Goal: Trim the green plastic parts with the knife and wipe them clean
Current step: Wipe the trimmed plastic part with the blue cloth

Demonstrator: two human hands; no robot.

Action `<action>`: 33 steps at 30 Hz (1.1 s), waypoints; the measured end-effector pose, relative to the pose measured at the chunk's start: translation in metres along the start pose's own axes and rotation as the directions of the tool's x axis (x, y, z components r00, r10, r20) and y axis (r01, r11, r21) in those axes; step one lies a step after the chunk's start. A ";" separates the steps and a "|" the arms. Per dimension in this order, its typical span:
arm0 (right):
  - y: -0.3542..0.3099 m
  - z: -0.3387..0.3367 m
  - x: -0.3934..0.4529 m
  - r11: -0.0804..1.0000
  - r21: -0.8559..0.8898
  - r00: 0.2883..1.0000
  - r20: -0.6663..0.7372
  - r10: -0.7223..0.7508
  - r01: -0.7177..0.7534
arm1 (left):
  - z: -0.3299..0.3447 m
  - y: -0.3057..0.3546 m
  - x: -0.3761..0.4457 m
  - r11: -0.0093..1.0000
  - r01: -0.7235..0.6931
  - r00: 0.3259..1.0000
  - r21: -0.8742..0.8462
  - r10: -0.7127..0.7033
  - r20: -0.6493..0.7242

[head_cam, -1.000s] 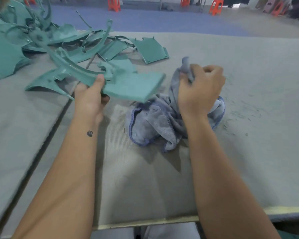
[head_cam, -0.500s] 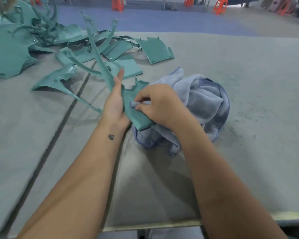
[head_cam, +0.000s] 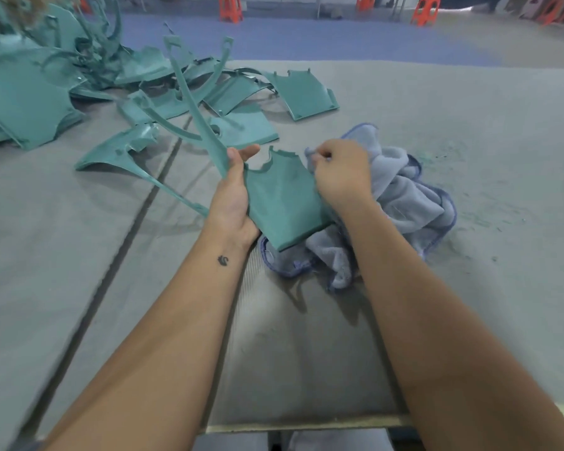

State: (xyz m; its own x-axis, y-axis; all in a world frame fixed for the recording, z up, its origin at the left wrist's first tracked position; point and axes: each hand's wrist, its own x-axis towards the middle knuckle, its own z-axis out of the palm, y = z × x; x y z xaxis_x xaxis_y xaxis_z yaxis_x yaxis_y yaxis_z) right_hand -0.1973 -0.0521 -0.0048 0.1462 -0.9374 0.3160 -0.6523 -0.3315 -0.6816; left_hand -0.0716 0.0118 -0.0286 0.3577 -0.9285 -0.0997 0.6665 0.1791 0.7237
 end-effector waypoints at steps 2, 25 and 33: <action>-0.002 -0.007 -0.001 0.916 0.393 0.974 -0.159 0.159 -0.086 | -0.001 0.003 0.001 1.000 -0.006 1.000 0.002 0.006 0.010; -0.003 -0.027 -0.016 0.997 0.061 0.873 0.483 -0.070 0.046 | -0.002 0.010 0.001 0.961 -0.013 1.000 0.276 0.019 -0.020; -0.006 -0.007 -0.012 0.990 0.095 0.974 0.195 -0.117 0.100 | -0.002 0.008 0.001 0.971 0.015 1.000 0.239 -0.012 -0.017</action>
State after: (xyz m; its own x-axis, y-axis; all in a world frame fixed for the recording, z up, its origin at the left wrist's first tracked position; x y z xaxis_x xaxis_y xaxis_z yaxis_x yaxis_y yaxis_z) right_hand -0.2003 -0.0383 0.0003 0.3639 -0.8949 0.2583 -0.5611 -0.4319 -0.7061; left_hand -0.0648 0.0131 -0.0242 0.3611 -0.9248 -0.1197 0.4962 0.0818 0.8644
